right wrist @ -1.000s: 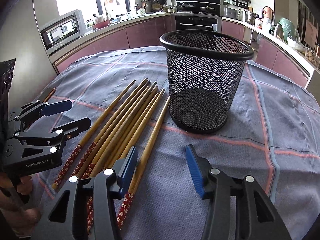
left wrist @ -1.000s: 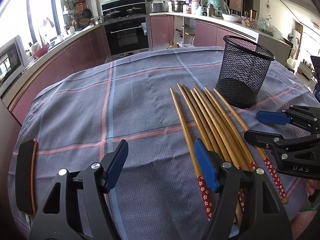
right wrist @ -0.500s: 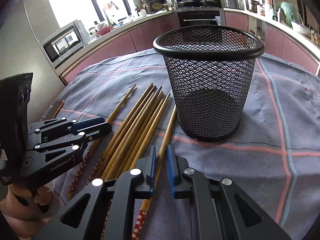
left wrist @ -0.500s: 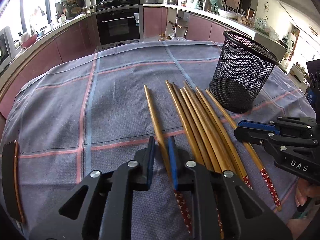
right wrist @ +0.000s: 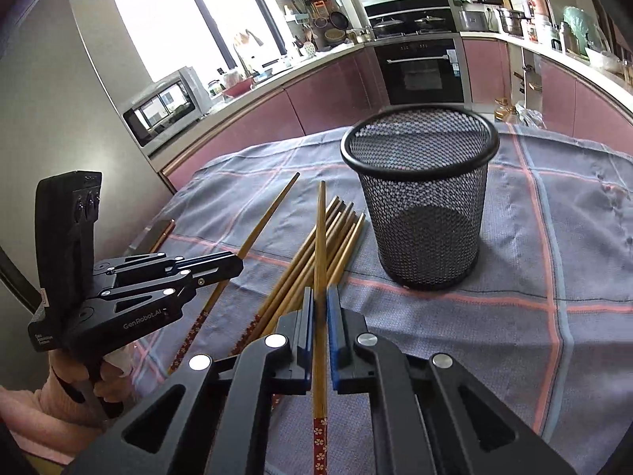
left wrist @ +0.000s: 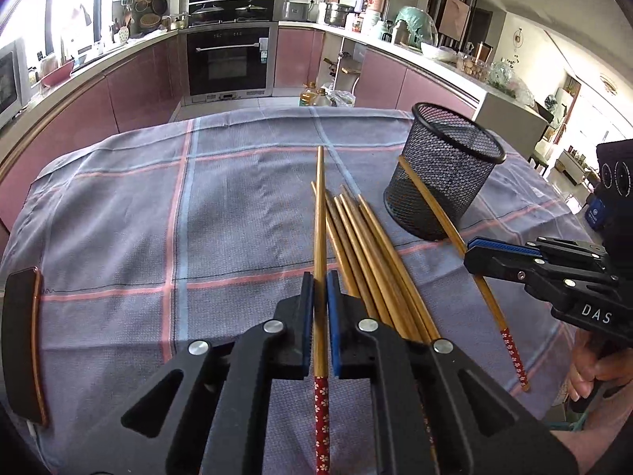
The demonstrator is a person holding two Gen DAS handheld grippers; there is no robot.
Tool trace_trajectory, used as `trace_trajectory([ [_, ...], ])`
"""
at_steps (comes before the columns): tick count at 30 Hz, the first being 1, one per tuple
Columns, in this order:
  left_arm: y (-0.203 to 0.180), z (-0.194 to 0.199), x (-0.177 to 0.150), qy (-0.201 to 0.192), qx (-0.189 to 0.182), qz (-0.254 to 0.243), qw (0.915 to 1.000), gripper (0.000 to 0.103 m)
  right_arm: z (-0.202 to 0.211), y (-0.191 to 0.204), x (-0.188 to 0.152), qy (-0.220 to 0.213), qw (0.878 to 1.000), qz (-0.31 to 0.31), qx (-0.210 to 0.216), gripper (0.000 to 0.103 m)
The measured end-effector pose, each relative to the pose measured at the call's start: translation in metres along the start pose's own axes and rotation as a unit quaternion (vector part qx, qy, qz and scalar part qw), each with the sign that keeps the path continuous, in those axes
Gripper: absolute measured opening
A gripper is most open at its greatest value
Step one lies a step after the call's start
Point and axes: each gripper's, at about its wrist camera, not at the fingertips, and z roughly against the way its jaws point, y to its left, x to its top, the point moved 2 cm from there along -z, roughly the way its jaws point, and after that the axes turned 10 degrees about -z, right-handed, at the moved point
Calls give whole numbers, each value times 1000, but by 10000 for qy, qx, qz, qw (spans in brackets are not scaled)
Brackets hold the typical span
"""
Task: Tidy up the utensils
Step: 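Lift the left tool's chopstick upright over the mesh cup while the right tool carries its own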
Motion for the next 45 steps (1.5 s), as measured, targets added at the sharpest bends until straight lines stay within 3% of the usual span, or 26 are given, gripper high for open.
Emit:
trace_trajectory([
  [16, -5, 98, 50, -1263, -719, 55, 9894, 7, 70, 7, 43, -1090, 9923, 133, 578, 5],
  [22, -11, 112, 84, -1715, -743, 44, 9824, 7, 92, 6, 73, -1476, 9866, 301, 633, 5],
  [30, -25, 111, 137, -2035, -850, -36, 9754, 7, 107, 2, 107, -1716, 9825, 424, 590, 2],
  [33, -29, 102, 152, -2066, -943, -51, 9739, 7, 107, -2, 113, -1706, 9829, 385, 577, 2],
  [38, -31, 74, 157, -1804, -979, 49, 9787, 7, 97, -14, 101, -1470, 9875, 334, 463, 5],
  [41, -24, 61, 149, -1688, -927, 74, 9813, 7, 80, -24, 83, -1037, 9935, 319, 335, 8],
  [45, -12, 54, 137, -1615, -941, 177, 9822, 7, 46, -26, 44, -119, 9987, 462, 191, 17],
])
